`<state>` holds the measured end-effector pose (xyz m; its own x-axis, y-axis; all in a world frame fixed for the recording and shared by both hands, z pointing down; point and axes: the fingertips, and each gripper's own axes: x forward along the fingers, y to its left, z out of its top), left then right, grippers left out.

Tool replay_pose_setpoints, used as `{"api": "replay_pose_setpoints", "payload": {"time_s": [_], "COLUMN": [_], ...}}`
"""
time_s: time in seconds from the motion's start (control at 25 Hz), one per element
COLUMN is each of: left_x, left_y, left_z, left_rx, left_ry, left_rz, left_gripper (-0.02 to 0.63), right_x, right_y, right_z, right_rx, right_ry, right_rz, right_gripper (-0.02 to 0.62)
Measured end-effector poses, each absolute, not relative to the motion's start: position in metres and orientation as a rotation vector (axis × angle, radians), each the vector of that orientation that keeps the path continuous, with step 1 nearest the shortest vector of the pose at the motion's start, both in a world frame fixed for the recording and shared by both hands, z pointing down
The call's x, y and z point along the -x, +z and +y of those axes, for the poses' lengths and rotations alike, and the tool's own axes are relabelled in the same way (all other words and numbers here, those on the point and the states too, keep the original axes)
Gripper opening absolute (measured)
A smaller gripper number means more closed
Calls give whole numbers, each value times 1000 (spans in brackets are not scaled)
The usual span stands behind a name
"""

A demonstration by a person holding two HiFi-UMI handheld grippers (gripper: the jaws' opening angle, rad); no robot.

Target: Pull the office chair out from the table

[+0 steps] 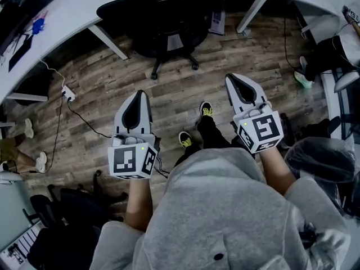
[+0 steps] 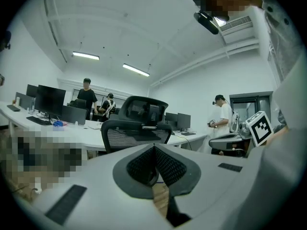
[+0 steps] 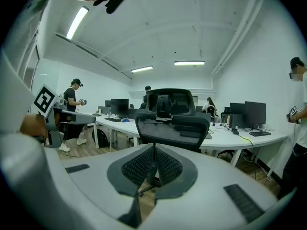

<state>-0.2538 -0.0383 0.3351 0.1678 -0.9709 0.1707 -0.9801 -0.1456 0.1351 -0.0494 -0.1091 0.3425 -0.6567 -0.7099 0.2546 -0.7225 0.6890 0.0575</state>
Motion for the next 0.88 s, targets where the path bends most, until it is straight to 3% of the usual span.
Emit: {"api": "replay_pose_setpoints", "payload": {"time_s": [0.88], "left_x": [224], "left_y": [321], "left_z": [-155], "left_rx": [-2176], "left_ry": [181], "left_rz": [-2005], "left_gripper": [12], "right_x": [35], "right_y": [334], "right_z": [-240], "right_rx": [-991], "right_ry": [17], "right_rz": [-2762], "right_gripper": [35]}}
